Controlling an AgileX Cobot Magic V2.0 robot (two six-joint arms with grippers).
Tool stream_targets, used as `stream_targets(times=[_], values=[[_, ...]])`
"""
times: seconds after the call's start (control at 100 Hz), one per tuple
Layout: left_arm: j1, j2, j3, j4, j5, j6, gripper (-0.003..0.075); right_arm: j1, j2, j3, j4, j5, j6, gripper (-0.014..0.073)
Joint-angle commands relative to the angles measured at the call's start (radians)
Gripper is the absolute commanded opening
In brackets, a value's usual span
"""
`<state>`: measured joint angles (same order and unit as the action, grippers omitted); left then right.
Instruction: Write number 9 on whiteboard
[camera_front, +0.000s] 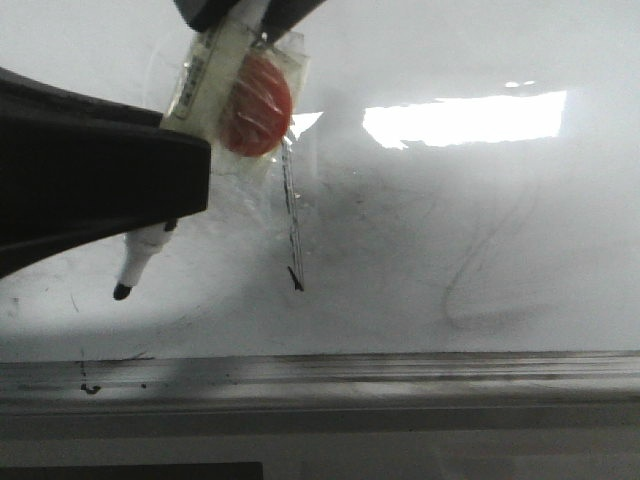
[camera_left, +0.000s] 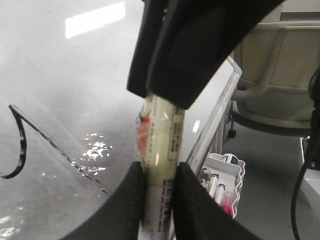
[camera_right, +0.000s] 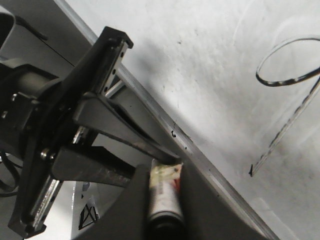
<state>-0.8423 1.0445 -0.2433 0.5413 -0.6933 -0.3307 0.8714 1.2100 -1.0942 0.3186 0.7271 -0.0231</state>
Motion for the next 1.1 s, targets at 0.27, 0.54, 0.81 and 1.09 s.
stream_targets(times=[0.27,0.54,0.81,1.09], values=[[-0.007,-0.005,-0.028,-0.043,-0.074,-0.081,-0.0020,-0.002,-0.018,-0.035,0.009,-0.084,-0.004,0.0375],[-0.005,-0.039,-0.022,-0.509,0.091,-0.167,-0.0020,-0.002,-0.018,-0.035,0.009,-0.104,-0.004,0.0397],[-0.005,-0.052,-0.022,-0.649,0.251,-0.155,-0.0021,-0.002,-0.018,-0.035,0.009,-0.112,-0.004,0.0397],[-0.002,-0.052,-0.022,-0.663,0.253,-0.133,-0.0020,-0.002,-0.018,-0.035,0.009,-0.123,-0.004,0.0397]])
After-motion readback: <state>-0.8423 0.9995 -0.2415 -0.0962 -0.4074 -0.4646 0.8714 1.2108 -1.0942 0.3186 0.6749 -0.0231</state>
